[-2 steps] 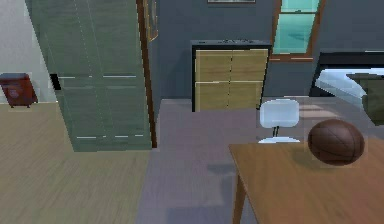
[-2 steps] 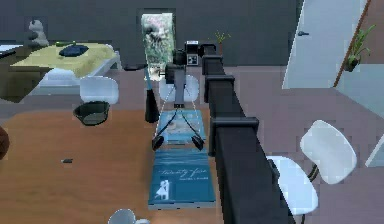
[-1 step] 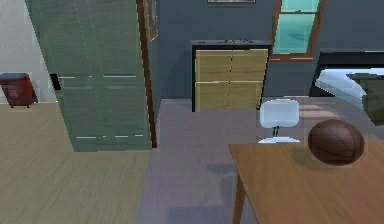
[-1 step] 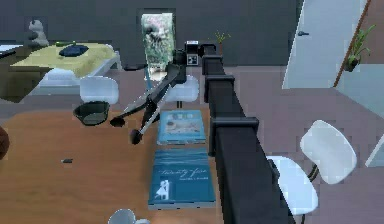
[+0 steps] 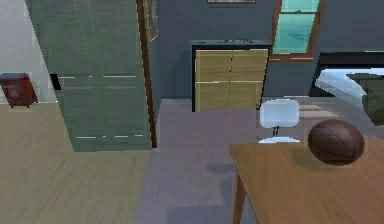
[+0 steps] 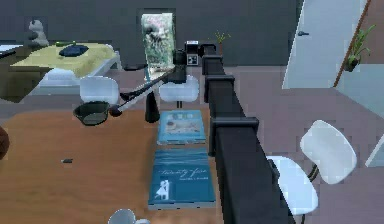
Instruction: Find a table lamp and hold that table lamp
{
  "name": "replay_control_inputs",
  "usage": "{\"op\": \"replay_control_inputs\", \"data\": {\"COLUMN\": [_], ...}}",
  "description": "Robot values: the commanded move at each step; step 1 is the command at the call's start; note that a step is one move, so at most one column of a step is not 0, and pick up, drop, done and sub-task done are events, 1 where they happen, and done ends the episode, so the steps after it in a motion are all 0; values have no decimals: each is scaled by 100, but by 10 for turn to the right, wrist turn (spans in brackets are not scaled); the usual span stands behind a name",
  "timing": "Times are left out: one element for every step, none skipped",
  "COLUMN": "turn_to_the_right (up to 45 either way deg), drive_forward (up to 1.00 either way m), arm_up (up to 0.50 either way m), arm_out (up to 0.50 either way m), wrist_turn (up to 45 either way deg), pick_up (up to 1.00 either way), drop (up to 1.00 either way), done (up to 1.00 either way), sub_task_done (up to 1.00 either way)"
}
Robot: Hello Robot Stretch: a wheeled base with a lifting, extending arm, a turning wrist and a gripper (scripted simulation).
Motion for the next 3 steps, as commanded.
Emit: {"op": "replay_control_inputs", "data": {"turn_to_the_right": [0, 0, 0], "drive_forward": [0, 0, 0], "arm_up": [0, 0, 0], "arm_out": [0, 0, 0], "wrist_turn": [360, 0, 0], "pick_up": [0, 100, 0], "drop": [0, 0, 0], "done": [0, 0, 100], "sub_task_done": [0, 0, 0]}}
